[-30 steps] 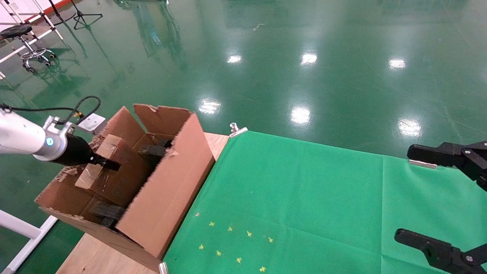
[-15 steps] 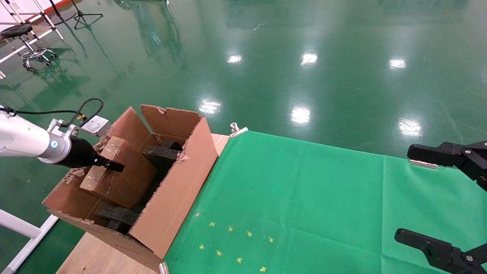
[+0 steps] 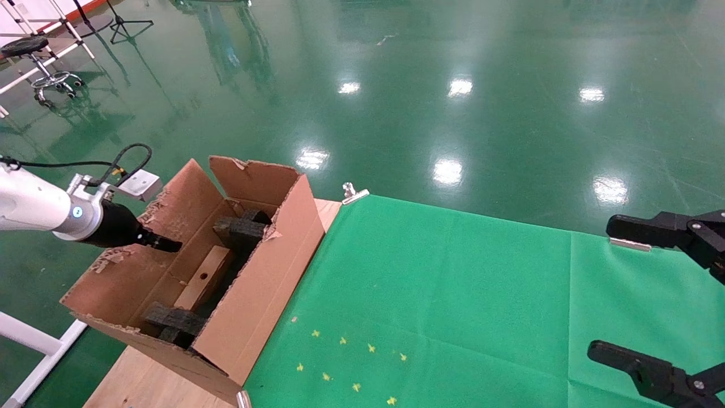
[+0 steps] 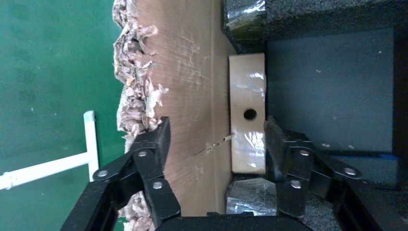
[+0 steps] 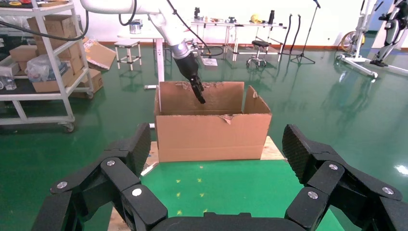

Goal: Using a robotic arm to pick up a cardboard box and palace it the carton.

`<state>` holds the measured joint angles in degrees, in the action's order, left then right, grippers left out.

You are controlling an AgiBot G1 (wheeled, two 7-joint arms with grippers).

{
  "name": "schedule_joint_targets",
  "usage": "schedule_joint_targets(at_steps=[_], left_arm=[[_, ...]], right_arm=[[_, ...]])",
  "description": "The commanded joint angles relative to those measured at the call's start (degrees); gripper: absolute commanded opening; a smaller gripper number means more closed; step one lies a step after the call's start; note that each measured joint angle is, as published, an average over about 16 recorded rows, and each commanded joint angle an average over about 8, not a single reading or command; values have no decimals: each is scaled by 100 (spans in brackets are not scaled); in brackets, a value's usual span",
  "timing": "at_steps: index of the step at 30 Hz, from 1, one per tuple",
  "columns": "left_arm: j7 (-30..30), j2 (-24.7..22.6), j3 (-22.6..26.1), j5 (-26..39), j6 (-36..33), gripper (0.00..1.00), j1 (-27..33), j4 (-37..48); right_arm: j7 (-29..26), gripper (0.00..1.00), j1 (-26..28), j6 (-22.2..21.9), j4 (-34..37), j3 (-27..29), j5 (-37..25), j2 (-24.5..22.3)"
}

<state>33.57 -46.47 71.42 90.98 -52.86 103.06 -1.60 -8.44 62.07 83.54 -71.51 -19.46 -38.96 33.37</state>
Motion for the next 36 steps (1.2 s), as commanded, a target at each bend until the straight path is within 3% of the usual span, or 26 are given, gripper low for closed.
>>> schedule_joint_targets(at_steps=[1,7,13,19,30,36], left_arm=[[16,-2,9,12,7,100,-10,16],[-197,77,-164,-240,-304,100,242,-319],[-458,437,-525,-773,-1023,100,712,-1147],[-428,705,-648,-921,-1298,100,966,-1845],[-446,716,-692,-962,-1324,100,924,-1900],[-559,742,-992,-1206,-1445,100,612,-2226]], right_arm=[[0,100,0,0,0,0,0,0],[0,100,0,0,0,0,0,0],[0,100,0,0,0,0,0,0],[0,100,-1,-2,1,0,0,-1],[1,100,-1,-2,2,0,1,-1],[1,100,-1,-2,2,0,1,-1]])
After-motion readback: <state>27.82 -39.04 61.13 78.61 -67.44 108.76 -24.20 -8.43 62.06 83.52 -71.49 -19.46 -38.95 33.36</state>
